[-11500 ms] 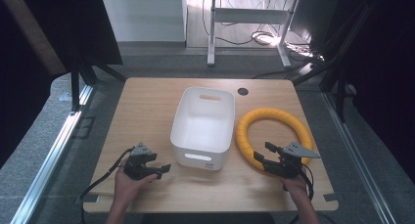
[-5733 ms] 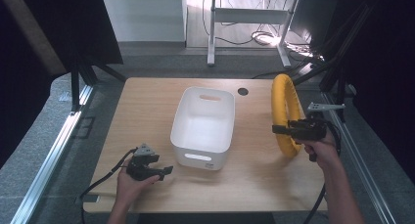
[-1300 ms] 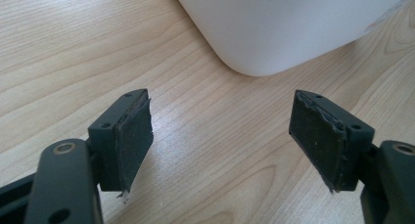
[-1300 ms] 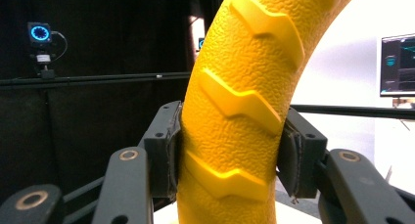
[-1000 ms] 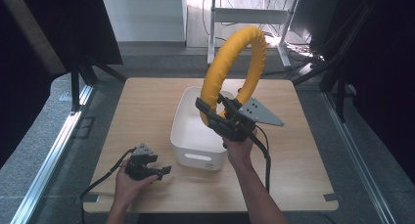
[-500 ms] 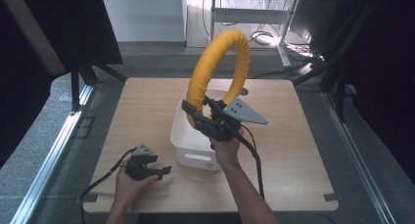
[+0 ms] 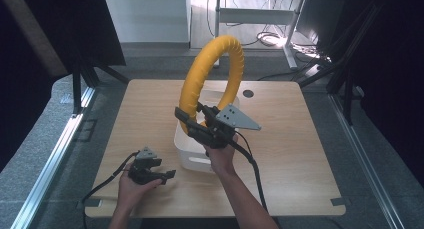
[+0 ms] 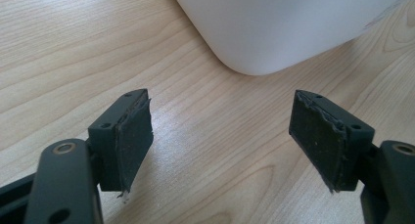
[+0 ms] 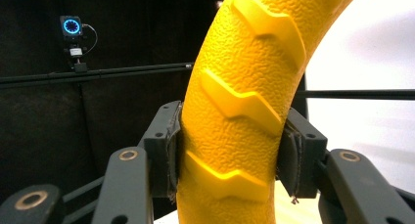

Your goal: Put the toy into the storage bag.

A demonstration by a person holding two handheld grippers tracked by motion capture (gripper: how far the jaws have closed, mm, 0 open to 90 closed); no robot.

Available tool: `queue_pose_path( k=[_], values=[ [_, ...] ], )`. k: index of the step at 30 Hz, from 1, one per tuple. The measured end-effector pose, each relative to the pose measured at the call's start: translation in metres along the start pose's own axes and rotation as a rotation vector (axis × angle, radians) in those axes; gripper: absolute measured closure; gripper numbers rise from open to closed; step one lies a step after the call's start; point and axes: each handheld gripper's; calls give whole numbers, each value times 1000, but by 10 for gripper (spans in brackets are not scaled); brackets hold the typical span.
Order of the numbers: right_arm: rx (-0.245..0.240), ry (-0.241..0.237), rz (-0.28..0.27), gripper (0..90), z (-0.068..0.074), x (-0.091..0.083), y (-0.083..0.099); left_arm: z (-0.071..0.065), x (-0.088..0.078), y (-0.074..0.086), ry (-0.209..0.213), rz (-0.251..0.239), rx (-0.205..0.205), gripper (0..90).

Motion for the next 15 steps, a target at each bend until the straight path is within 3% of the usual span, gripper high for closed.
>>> queue_pose_path(
  k=[15],
  values=[
    [25, 22, 9, 494, 0, 2, 14, 1, -2, 0, -4, 0, 8, 244]
  ],
)
Point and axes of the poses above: each handheld gripper's, and its own axes: x roughly forward along the jaws, y roughly out of its underside, z roughly to its left, and after that the axes turned 11 degrees about x, right-handed
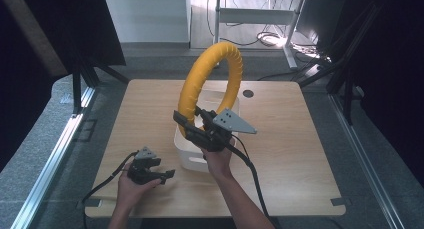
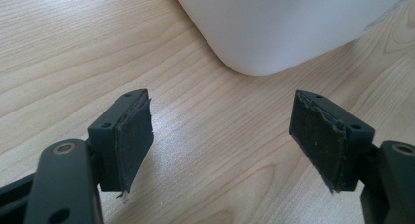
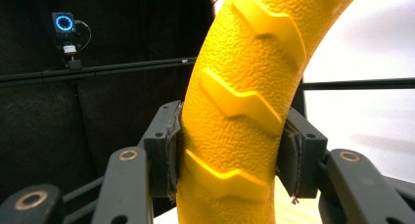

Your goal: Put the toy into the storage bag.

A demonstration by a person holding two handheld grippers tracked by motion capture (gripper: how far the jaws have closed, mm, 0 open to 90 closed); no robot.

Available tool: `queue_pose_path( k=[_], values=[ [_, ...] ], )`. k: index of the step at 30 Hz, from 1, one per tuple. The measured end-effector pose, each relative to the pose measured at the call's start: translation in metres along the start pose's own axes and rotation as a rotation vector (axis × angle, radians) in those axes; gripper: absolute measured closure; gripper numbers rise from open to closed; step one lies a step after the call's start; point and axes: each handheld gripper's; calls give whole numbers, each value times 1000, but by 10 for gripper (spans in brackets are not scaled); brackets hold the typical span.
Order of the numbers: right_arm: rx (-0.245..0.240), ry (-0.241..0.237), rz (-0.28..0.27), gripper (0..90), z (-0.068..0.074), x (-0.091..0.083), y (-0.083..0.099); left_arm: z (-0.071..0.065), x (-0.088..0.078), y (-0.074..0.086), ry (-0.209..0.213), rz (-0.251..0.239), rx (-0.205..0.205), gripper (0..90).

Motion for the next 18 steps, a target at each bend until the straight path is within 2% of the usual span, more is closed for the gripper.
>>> queue_pose_path(
  k=[5, 18],
  values=[
    [-8, 11, 5, 493, -1, 2, 6, 0, 0, 0, 0, -1, 0, 243],
    [41, 45, 5, 493, -8, 2, 22, 0, 0, 0, 0, -5, -4, 243]
  ],
)
Point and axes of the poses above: each handheld gripper's, and its own axes: x roughly forward along the jaws, y roughly out of its underside, z roughly to its left, and after that the axes turned 11 degrees about x, right-handed
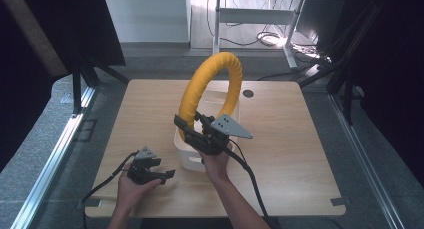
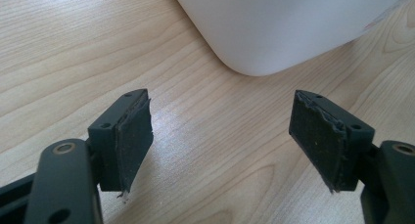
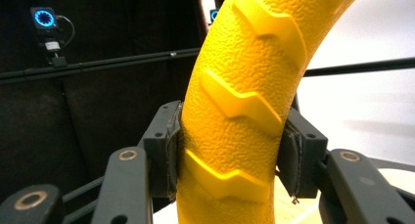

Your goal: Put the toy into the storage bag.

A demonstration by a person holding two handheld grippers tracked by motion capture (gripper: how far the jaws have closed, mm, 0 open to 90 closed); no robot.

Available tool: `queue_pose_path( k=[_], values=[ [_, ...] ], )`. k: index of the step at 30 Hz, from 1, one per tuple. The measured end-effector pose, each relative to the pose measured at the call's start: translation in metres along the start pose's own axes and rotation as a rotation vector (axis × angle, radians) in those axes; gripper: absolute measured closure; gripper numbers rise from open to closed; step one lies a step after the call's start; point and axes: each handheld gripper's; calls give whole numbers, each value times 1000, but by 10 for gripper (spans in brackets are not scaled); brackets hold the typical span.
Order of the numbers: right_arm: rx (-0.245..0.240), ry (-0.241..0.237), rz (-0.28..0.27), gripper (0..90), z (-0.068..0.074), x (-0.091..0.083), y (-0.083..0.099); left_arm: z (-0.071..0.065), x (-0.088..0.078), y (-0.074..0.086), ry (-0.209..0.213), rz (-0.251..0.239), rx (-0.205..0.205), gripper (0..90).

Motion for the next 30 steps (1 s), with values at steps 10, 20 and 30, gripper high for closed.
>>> queue_pose_path(
  k=[10, 20, 30],
  values=[
    [26, 29, 29, 491, -5, 1, 11, 0, 1, 0, 4, 5, 1, 243],
    [69, 47, 75, 487, -10, 2, 19, 0, 1, 0, 4, 8, 1, 243],
    [55, 78, 105, 485, -8, 3, 22, 0, 1, 0, 7, 9, 3, 242]
  ],
)
Point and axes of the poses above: each handheld gripper's, and its own axes: x roughly forward along the jaws, y roughly out of its underside, z roughly to its left, and after that the axes turned 11 degrees about x, right-handed
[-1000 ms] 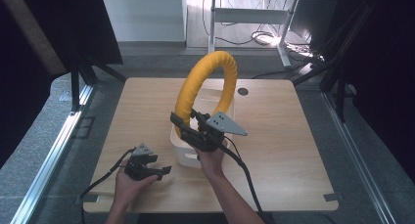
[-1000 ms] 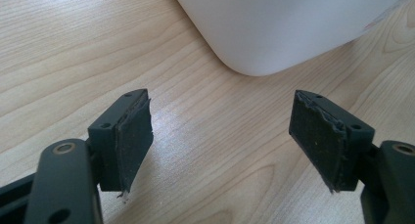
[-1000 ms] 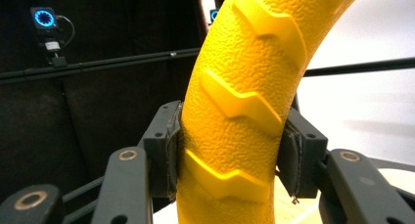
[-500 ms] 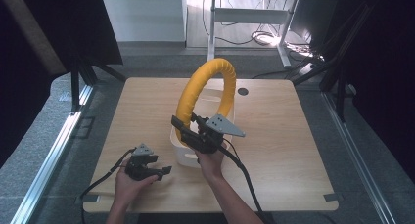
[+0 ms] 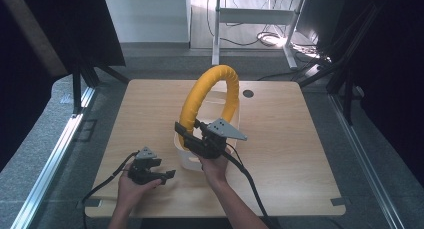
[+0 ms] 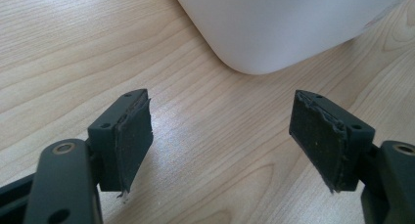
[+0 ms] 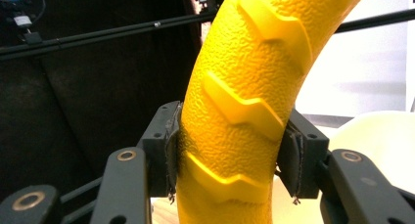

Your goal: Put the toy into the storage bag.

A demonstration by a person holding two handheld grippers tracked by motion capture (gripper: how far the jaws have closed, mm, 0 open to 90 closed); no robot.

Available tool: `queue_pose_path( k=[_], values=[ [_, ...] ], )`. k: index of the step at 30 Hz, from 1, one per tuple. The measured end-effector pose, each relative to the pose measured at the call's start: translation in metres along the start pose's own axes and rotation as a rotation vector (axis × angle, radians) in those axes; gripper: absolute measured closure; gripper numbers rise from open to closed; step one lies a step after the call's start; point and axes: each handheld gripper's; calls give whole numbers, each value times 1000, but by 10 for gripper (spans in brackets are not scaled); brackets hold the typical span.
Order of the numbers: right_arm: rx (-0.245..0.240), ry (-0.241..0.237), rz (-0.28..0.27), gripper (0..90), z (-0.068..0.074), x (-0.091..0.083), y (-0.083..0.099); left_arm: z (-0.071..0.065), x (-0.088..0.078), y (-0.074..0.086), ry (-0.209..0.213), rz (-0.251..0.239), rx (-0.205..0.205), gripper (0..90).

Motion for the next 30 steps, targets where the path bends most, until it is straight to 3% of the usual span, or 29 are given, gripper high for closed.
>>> queue_pose_path(
  k=[13, 15, 16, 25, 30],
  values=[
    [29, 51, 52, 473, 2, 1, 5, 0, -1, 0, 0, 0, 4, 242],
    [27, 73, 71, 464, 3, 0, 6, 0, -1, 0, 0, 0, 3, 242],
    [43, 115, 41, 453, 4, 3, 8, 0, 0, 0, 1, 2, 4, 242],
    [43, 123, 65, 441, 2, 1, 7, 0, -1, 0, 1, 1, 3, 241],
    [48, 121, 78, 374, 0, 1, 8, 0, 0, 0, 1, 3, 3, 241]
  ],
)
Point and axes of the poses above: each handheld gripper's, and its own axes: x roughly forward along the jaws, y roughly out of its underside, z roughly to its left, and after that the axes turned 11 degrees about x, right-handed
